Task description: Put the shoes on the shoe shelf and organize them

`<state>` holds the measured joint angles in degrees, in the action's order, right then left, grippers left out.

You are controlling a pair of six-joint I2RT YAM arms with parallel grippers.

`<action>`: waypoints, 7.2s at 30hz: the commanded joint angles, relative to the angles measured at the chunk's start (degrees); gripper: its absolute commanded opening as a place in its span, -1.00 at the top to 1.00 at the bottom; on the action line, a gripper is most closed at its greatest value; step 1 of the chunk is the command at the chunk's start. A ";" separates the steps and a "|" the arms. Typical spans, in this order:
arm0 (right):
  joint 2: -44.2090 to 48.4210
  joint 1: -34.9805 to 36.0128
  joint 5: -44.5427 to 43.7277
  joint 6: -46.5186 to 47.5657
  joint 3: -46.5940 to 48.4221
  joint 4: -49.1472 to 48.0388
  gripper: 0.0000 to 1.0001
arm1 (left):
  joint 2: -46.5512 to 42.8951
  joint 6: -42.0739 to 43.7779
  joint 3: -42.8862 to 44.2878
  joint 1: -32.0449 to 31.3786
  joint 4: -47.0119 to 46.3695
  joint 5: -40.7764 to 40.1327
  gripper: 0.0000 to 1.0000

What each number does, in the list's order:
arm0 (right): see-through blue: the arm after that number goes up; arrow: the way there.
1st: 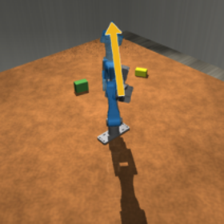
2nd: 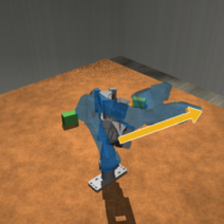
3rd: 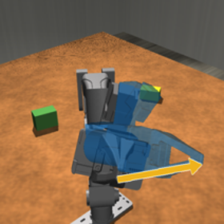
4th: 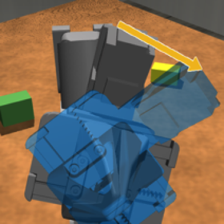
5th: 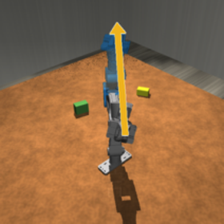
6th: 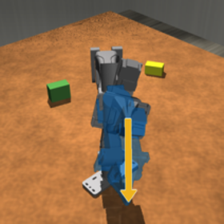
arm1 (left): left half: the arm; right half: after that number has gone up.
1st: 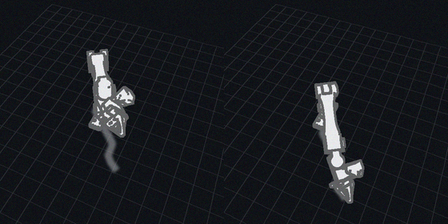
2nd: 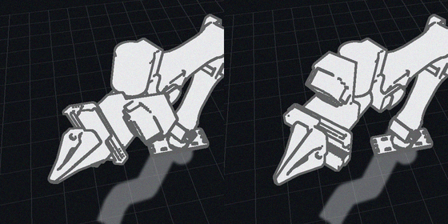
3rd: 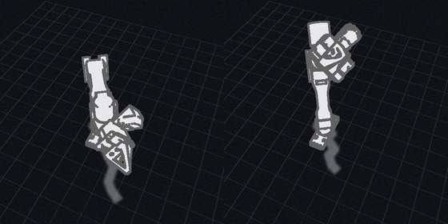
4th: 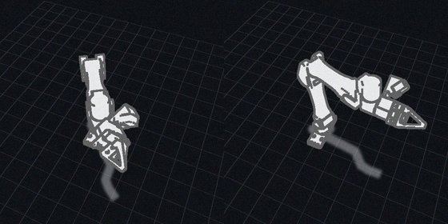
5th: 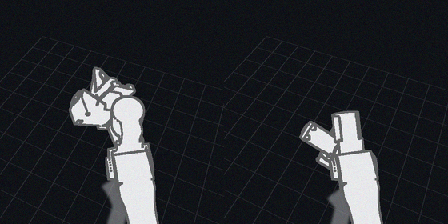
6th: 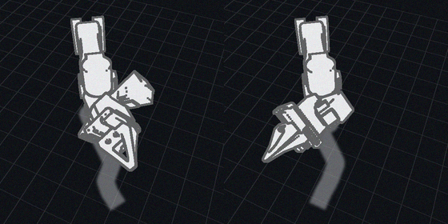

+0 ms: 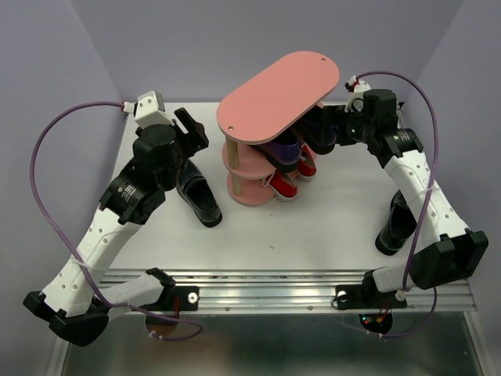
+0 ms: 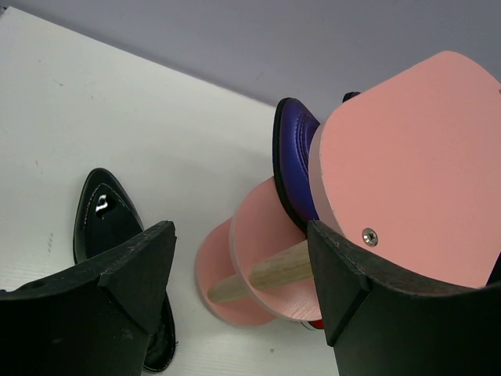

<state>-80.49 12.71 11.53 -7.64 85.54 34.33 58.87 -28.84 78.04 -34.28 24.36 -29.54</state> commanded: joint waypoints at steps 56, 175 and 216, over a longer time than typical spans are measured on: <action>-5.30 -0.32 -7.39 -2.73 5.52 -5.94 -0.81 | 0.02 0.01 -0.43 0.71 -1.60 -0.08 -0.56; 12.55 -14.20 -17.08 -22.50 -33.40 0.39 -1.00 | 3.00 9.86 -2.45 2.47 -4.93 -0.08 -0.55; 12.03 -14.20 -38.25 -22.25 -7.33 4.70 0.99 | 1.07 9.24 -4.30 2.82 -5.29 -0.69 -0.55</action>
<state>-68.97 -1.43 -22.85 -31.05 68.79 43.68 61.65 -20.23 74.24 -31.77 21.30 -29.08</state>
